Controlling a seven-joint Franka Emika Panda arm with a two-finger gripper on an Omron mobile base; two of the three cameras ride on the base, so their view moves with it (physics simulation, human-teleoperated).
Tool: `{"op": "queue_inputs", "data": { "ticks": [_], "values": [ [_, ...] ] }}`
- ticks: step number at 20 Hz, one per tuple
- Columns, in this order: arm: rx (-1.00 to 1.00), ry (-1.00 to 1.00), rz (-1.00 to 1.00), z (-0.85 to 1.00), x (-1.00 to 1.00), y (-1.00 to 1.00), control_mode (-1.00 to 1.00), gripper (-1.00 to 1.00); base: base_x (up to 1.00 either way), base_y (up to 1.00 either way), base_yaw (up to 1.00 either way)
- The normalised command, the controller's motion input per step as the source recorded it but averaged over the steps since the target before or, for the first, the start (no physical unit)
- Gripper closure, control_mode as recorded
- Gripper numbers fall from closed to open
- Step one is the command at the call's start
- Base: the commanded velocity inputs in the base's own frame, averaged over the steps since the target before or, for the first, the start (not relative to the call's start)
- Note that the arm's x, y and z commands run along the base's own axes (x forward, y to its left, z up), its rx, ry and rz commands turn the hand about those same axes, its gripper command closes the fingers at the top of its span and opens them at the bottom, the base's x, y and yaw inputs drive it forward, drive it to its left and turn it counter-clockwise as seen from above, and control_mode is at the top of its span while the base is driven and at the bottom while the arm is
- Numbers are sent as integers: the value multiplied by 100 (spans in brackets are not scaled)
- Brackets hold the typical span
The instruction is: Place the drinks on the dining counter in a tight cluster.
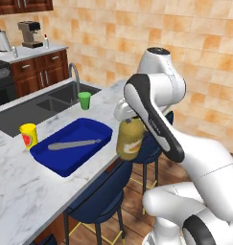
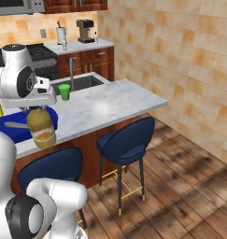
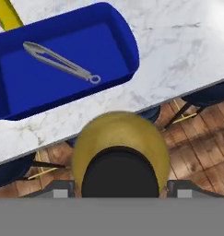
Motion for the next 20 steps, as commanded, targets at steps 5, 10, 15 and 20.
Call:
{"op": "queue_inputs", "data": {
  "ticks": [5,10,15,20],
  "values": [
    [7,-16,34,25,57,27,-100,100,0,0,0],
    [4,-3,17,22,72,33,-100,100,0,0,0],
    [0,0,1,14,81,42,-100,100,0,0,0],
    [0,0,0,7,80,45,-100,100,0,0,0]
  ]
}}
